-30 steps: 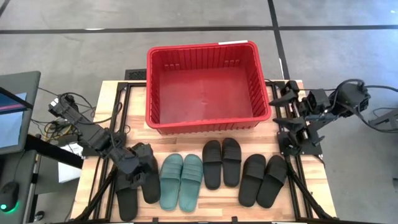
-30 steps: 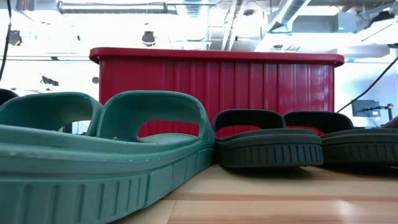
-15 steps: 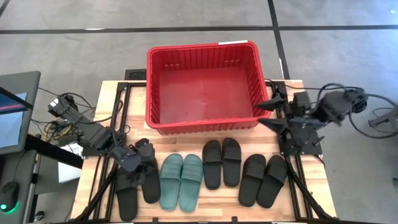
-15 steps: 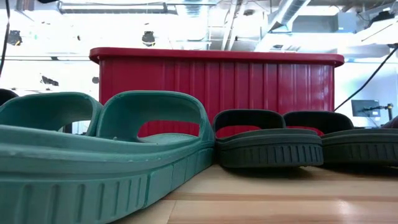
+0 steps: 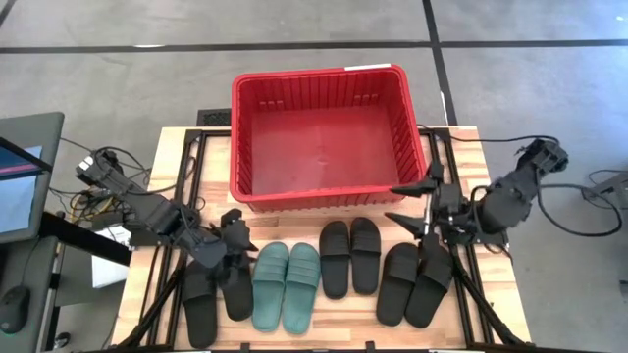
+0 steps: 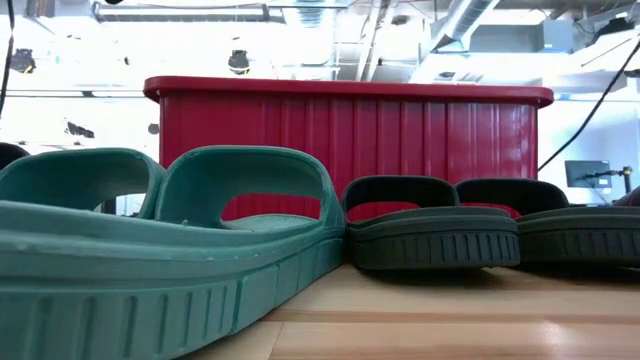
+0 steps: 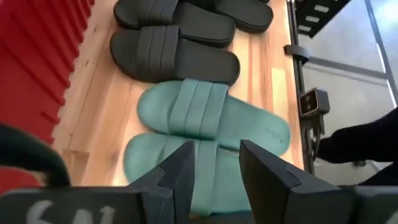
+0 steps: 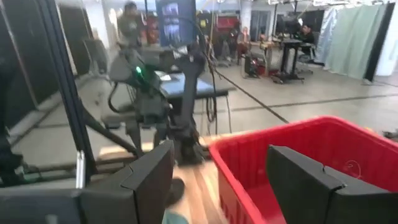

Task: Pick and place slides into bin
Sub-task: Put the green slipper into the red container container

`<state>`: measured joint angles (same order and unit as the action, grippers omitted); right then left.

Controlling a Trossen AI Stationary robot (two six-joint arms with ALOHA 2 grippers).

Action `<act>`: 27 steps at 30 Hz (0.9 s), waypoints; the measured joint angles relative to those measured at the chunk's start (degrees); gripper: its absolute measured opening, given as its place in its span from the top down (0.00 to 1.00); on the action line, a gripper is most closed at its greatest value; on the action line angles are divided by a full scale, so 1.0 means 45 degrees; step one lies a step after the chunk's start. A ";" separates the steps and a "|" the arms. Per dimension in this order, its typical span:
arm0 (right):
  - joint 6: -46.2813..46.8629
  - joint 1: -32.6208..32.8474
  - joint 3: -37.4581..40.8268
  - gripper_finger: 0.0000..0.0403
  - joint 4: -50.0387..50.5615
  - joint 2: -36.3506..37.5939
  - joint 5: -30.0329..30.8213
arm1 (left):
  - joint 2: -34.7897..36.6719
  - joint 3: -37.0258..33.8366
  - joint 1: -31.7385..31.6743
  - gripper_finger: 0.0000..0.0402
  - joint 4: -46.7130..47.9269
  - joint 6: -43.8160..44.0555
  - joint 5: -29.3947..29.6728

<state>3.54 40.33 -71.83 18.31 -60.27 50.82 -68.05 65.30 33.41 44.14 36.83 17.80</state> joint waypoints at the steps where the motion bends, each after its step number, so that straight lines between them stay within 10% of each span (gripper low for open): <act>1: 0.0260 0.0305 0.0000 0.41 0.0350 0.0042 0.0212 | -0.0177 0.0000 0.0091 0.72 -0.0160 0.0054 0.0177; 14: 0.3315 0.3048 0.0000 0.41 0.3321 0.0146 0.2111 | -0.3627 0.1034 0.0154 0.72 -0.1113 -0.0222 0.0094; 27: 0.7371 0.2936 0.0000 0.41 0.7447 -0.0211 0.2091 | -0.4405 0.2613 0.0652 0.72 0.2866 0.0423 0.0111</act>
<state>36.71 53.54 -71.83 51.82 -61.22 60.23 -87.88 77.05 36.35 57.04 38.73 18.30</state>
